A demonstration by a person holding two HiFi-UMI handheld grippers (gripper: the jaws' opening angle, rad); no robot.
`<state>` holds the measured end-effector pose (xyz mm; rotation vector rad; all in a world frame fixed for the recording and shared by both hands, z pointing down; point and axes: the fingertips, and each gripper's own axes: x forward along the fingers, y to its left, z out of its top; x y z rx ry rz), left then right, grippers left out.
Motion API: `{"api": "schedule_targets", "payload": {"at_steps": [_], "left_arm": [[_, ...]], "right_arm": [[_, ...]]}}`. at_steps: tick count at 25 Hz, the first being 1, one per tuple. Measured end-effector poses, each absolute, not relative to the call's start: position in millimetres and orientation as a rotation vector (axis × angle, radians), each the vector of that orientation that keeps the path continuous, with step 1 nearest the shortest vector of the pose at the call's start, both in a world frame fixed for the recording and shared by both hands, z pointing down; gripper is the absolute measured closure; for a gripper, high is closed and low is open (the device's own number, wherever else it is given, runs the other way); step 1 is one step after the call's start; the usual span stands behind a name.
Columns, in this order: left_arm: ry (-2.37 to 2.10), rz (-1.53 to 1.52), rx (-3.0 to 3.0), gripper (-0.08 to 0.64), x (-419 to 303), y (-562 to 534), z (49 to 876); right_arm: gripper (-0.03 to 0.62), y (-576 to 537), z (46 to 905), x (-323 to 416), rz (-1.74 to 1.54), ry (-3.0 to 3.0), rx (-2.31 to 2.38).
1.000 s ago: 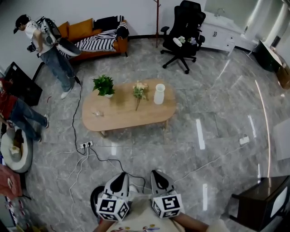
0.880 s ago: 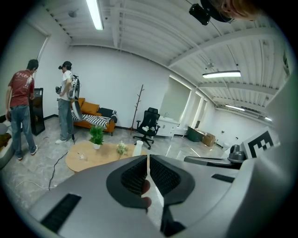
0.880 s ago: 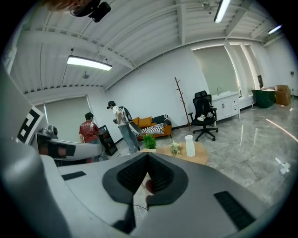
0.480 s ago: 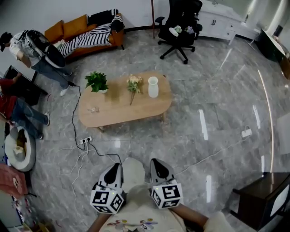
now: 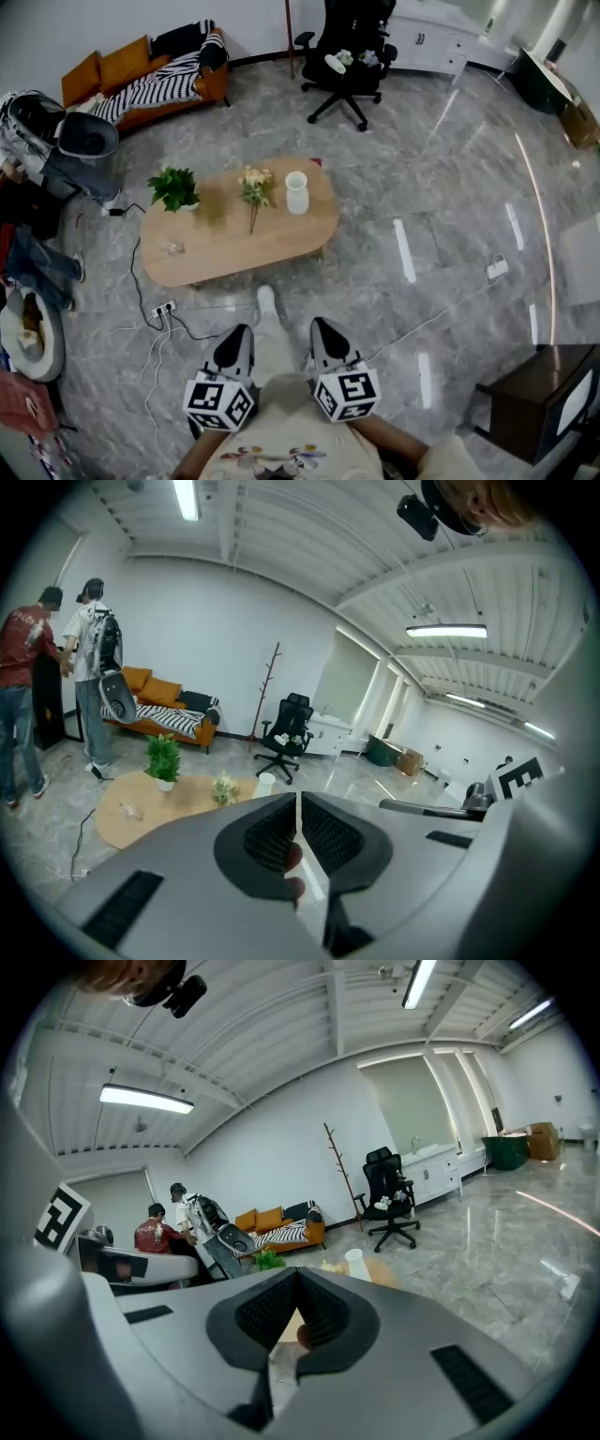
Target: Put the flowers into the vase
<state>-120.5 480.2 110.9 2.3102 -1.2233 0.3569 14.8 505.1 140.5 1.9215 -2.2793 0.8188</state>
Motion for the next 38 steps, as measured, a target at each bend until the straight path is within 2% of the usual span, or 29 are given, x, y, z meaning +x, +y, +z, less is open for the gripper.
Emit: {"api": "schedule_targets", "payload": {"at_steps": [3,18,38], "left_arm": [[-1.193,0.351,2.304,0.534,-121,436,105],[-1.123,0.286,2.322,0.535,-199,214,91],[-1.106,0.380,2.321,0.534,-159,147,107]], "right_arm": [[0.591,464,142,9,0.873,-2.244,1.908],[0.591,262,112,-76,0.649,-2.236,1.817],[0.591,181,131,-60,0.700,-2.294,1.650]]}}
